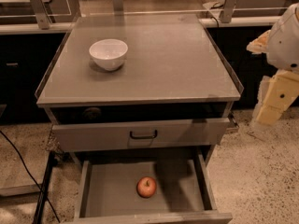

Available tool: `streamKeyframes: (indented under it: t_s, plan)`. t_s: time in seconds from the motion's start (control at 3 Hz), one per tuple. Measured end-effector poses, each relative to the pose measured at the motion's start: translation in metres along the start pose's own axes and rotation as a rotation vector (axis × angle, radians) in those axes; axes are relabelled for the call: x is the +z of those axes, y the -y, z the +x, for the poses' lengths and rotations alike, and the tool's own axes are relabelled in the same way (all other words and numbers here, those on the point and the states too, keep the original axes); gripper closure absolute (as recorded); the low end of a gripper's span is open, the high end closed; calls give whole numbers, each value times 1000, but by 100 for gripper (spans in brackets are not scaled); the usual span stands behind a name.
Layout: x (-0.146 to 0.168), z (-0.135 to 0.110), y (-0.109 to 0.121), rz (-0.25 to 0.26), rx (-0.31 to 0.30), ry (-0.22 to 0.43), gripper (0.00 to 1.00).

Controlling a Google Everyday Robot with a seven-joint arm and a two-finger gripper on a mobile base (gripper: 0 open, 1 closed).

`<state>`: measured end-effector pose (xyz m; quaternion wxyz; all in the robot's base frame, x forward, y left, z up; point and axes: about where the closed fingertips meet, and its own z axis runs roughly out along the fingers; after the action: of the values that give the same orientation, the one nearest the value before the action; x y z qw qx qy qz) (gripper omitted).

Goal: Pick apple from middle drawer and place on counter

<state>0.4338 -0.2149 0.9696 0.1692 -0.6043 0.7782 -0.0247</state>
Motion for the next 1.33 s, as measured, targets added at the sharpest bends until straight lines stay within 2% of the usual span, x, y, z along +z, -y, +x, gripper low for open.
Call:
streamKeyframes:
  t_s: [0.67,1.0,1.33]
  plan:
    - [43,-1,-40,-23,41,145,0]
    - [85,-9,-65,-35,78,219,0]
    - [150,-22,-92,-24,131,289,0]
